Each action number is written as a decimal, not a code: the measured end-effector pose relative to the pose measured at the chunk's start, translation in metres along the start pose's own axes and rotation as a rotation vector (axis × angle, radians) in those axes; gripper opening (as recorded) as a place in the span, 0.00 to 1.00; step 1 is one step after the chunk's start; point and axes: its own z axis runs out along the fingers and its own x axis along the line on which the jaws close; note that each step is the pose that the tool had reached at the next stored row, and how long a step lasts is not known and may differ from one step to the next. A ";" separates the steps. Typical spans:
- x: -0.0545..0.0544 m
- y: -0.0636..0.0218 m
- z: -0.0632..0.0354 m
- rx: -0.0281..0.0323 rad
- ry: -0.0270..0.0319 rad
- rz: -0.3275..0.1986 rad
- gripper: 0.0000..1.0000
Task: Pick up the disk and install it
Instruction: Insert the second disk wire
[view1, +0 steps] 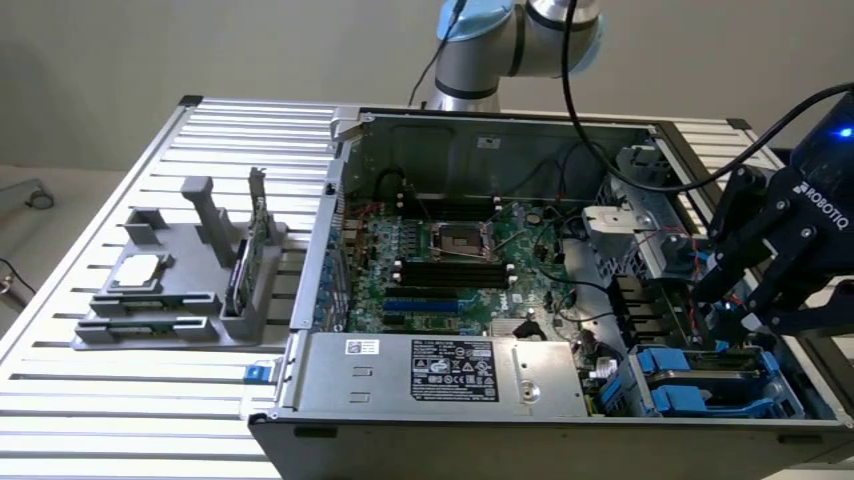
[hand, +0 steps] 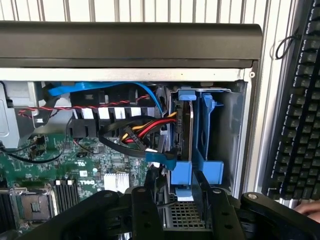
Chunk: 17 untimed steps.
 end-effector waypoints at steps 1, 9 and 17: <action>0.001 0.0000 0.0002 -0.0001 -0.0032 0.000 0.42; 0.003 0.0010 0.0021 -0.0006 -0.0219 0.003 0.42; 0.009 0.0038 0.0025 -0.0007 -0.0288 0.004 0.42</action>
